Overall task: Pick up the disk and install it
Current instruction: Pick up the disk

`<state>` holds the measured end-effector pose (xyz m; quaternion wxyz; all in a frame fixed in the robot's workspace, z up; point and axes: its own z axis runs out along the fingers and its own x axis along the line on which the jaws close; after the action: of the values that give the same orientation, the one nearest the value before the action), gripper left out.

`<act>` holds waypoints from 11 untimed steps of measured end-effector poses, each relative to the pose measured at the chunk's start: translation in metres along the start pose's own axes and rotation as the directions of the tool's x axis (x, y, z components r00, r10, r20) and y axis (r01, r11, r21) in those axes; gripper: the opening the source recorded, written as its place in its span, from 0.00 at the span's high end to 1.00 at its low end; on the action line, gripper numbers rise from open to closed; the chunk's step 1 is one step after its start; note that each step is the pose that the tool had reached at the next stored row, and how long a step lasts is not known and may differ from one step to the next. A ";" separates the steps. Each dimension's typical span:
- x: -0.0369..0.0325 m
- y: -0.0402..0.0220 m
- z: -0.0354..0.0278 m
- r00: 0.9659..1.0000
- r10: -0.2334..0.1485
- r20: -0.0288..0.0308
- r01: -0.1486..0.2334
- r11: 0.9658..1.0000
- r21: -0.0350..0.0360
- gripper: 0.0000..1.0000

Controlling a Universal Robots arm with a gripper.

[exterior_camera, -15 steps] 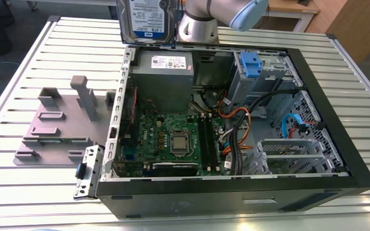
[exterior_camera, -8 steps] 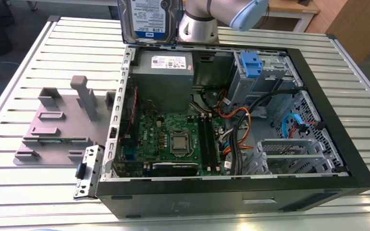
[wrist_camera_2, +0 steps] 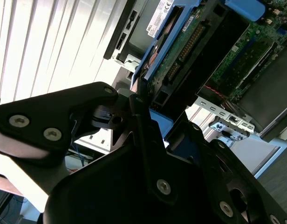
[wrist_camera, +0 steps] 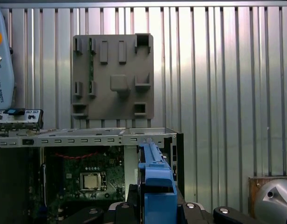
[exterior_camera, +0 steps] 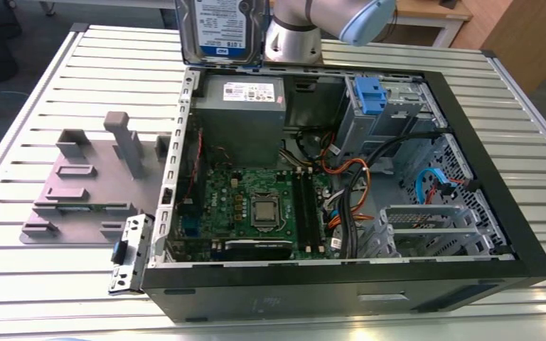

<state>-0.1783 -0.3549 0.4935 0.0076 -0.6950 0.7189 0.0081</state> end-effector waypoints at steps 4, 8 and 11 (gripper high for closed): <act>0.0000 -0.0013 0.0001 1.000 0.000 0.000 0.000 1.000 0.000 0.64; -0.0001 -0.0028 0.0001 1.000 0.000 0.000 0.000 1.000 0.000 0.64; -0.0001 -0.0040 0.0001 1.000 0.000 0.000 0.000 1.000 0.000 0.64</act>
<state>-0.1743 -0.3549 0.4934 0.0076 -0.6950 0.7189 0.0081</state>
